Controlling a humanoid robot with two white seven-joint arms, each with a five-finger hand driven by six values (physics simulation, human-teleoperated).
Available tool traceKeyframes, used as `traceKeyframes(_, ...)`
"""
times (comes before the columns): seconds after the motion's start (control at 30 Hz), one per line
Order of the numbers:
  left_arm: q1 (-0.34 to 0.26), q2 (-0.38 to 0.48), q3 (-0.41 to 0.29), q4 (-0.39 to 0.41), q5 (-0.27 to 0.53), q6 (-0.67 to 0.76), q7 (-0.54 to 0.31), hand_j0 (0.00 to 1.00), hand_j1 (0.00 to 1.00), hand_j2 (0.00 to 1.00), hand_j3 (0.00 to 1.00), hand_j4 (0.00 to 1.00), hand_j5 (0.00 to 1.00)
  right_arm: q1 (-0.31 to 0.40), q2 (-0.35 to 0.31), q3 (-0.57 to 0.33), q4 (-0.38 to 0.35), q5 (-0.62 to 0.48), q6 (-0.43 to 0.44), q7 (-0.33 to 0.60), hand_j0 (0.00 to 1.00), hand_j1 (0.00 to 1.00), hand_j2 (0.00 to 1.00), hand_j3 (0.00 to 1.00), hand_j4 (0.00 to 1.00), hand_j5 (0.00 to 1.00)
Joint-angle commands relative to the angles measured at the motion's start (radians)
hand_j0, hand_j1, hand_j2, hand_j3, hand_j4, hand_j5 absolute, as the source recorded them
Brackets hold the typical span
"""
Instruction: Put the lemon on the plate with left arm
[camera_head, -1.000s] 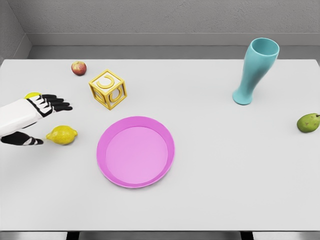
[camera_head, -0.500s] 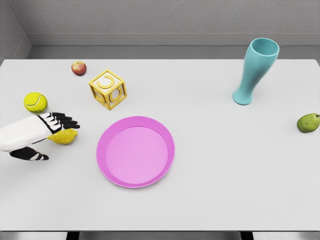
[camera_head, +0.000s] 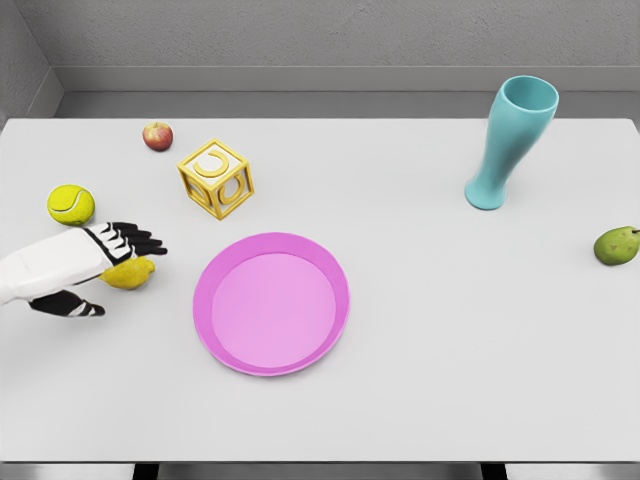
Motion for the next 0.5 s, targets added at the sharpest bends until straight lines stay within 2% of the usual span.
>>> traceKeyframes(0.0,0.000,-0.011,-0.003,0.013,0.002,0.001,0.001,1.00,1.00,1.00,1.00,1.00,1.00,0.000,0.000,0.000,0.000,-0.001,0.000,-0.001,1.00,1.00,1.00,1.00,1.00,1.00)
traceKeyframes(0.07,-0.015,-0.050,-0.005,0.028,-0.004,0.001,0.001,1.00,1.00,1.00,1.00,1.00,1.00,0.000,0.000,0.000,0.000,-0.001,0.000,-0.001,1.00,1.00,1.00,1.00,1.00,1.00)
traceKeyframes(0.2,-0.032,-0.054,-0.028,0.075,-0.004,0.001,0.001,1.00,1.00,1.00,1.00,1.00,1.00,0.000,0.000,0.000,0.000,0.001,0.000,0.001,1.00,1.00,1.00,1.00,1.00,1.00)
traceKeyframes(0.47,-0.046,-0.088,-0.046,0.088,-0.004,0.001,-0.001,1.00,1.00,1.00,1.00,1.00,1.00,0.000,0.000,0.000,0.000,-0.001,0.000,0.001,1.00,1.00,1.00,1.00,1.00,1.00)
